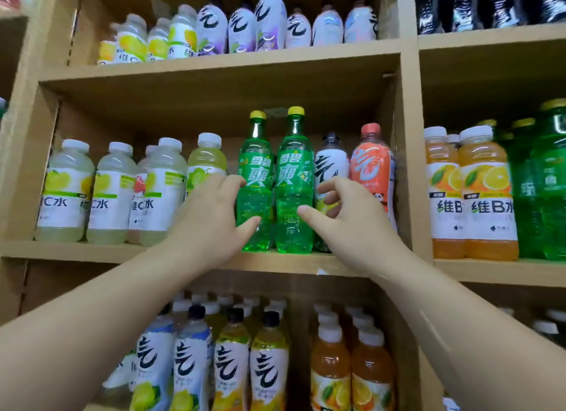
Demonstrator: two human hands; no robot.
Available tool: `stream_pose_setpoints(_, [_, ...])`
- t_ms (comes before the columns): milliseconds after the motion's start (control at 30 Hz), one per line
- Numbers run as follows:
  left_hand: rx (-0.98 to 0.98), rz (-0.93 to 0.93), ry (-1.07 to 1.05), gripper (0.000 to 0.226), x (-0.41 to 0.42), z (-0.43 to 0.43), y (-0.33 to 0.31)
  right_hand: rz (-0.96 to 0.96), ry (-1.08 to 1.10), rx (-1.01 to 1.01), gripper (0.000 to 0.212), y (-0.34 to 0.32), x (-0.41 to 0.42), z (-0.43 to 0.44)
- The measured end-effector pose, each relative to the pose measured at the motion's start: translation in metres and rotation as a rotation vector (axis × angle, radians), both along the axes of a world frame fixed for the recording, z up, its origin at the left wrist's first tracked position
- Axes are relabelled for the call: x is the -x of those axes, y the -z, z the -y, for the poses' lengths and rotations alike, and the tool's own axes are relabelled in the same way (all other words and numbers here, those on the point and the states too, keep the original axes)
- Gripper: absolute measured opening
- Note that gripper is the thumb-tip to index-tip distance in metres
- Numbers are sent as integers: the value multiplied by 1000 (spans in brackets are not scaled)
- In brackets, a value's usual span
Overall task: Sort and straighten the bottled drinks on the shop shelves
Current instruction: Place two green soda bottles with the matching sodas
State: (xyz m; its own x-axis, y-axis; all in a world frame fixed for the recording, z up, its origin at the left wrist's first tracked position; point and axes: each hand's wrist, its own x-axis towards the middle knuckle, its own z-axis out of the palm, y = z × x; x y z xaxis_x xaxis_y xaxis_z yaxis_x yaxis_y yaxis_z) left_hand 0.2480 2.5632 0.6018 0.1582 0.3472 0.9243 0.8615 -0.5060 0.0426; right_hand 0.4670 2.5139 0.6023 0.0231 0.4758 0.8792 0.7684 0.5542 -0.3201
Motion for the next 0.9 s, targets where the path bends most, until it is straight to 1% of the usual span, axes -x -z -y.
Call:
stream_pose_setpoints(100, [32,0,32,73,-2,-13,0,-21,96,46,54,2,13,-13])
stream_pose_setpoints(233, [36,82,105,78,-8,-25,5,-58,214,-18,65,1,25,-20])
stream_pose_setpoints(400, [81,122,162,85,-14,-36,12,-100,339,-94,67,1,38,-26])
stream_pose_setpoints(500, [93,134,202,91,-13,-43,12,-74,387,-140,69,6,41,-30])
stream_pose_setpoints(600, [101,155,283,102,-9,-47,12,-51,415,-146,77,8,44,-32])
stream_pose_setpoints(667, [79,175,300,106,-9,-49,13,-39,424,-151,79,7,44,-33])
stream_pose_setpoints(900, [-93,246,277,105,-8,-40,24,-82,266,-238,77,12,41,-35])
